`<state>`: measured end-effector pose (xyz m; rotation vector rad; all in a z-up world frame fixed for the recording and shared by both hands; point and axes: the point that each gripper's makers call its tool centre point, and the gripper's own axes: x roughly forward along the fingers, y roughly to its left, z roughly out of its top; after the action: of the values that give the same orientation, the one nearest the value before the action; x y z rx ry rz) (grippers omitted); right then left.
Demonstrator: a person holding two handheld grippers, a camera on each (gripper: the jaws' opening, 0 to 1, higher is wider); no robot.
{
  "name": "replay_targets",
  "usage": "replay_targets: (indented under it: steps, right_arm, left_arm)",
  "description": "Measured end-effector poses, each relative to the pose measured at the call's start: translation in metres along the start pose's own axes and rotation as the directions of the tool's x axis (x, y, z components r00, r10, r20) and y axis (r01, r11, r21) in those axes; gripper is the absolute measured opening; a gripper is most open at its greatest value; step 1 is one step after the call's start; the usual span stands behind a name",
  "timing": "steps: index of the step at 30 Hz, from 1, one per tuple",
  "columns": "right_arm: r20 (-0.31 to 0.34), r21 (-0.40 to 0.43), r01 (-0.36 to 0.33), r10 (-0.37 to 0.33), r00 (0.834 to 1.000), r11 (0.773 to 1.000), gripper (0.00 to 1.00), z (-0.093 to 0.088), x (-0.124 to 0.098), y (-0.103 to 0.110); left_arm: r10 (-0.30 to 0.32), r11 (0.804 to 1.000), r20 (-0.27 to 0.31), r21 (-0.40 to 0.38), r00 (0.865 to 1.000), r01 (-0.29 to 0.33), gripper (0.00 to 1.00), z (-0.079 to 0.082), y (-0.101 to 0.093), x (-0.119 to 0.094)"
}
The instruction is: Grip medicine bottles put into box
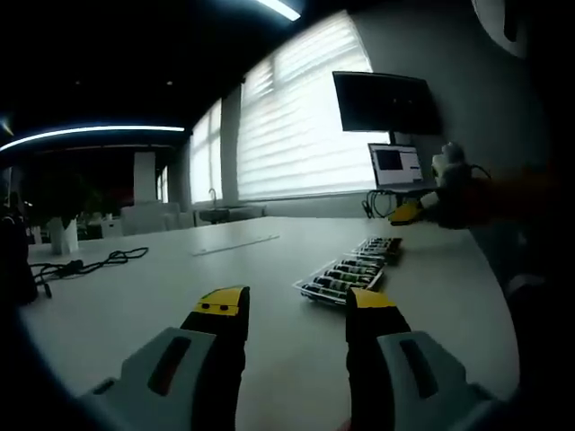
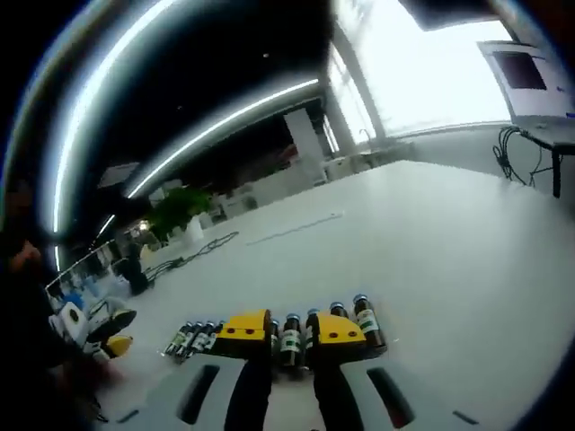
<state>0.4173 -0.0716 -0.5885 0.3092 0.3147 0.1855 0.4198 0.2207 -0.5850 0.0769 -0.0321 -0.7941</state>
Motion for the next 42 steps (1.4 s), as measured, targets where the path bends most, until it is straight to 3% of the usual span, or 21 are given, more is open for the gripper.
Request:
replay_targets:
  steps: [6,11,15,20,23,25,28,32,39,42]
  right_arm:
    - [0.015,-0.056,-0.029,0.029,0.999,0.998,0.17,0.001,-0.006,0.002]
    - [0.049,-0.082,-0.067,0.071,0.996,0.994,0.23,0.006,-0.01,0.008]
    - [0.057,-0.155,-0.117,0.127,0.99,0.981,0.34,0.009,-0.016,0.02]
    - [0.052,-0.254,-0.165,0.184,0.982,0.953,0.4,0.016,-0.029,0.036]
    - [0.054,-0.31,-0.202,0.229,0.972,0.929,0.48,0.024,-0.039,0.046]
    - [0.025,-0.363,-0.235,0.262,0.965,0.902,0.53,0.025,-0.046,0.052]
    - [0.015,-0.389,-0.234,0.26,0.965,0.891,0.57,0.028,-0.057,0.051]
    - [0.026,-0.379,-0.228,0.257,0.966,0.897,0.58,0.033,-0.07,0.049]
    - [-0.004,-0.406,-0.265,0.288,0.958,0.875,0.67,0.024,-0.09,0.06]
    - [0.011,-0.395,-0.255,0.283,0.959,0.883,0.66,0.024,-0.091,0.052]
  left_arm:
    - [0.028,0.999,0.011,0.015,1.0,-0.028,0.37,0.011,0.0,-0.004]
    - [0.061,0.995,0.026,-0.077,0.998,-0.058,0.41,0.027,0.004,-0.014]
    - [0.073,0.992,0.028,-0.109,0.997,-0.069,0.41,0.037,0.001,-0.022]
    - [0.077,0.993,0.029,-0.094,0.997,-0.074,0.43,0.05,-0.009,-0.03]
    - [0.068,0.995,0.025,-0.078,0.997,-0.066,0.44,0.056,-0.013,-0.034]
    - [0.063,0.996,0.023,-0.065,0.998,-0.062,0.44,0.061,-0.015,-0.038]
    - [0.062,0.997,0.026,-0.056,0.998,-0.061,0.47,0.069,-0.014,-0.044]
    - [0.061,0.995,0.036,-0.075,0.997,-0.059,0.47,0.077,-0.013,-0.049]
    - [0.03,0.996,0.045,-0.085,0.999,-0.026,0.48,0.086,-0.022,-0.057]
    - [0.02,0.997,0.051,-0.076,0.999,-0.016,0.47,0.089,-0.027,-0.058]
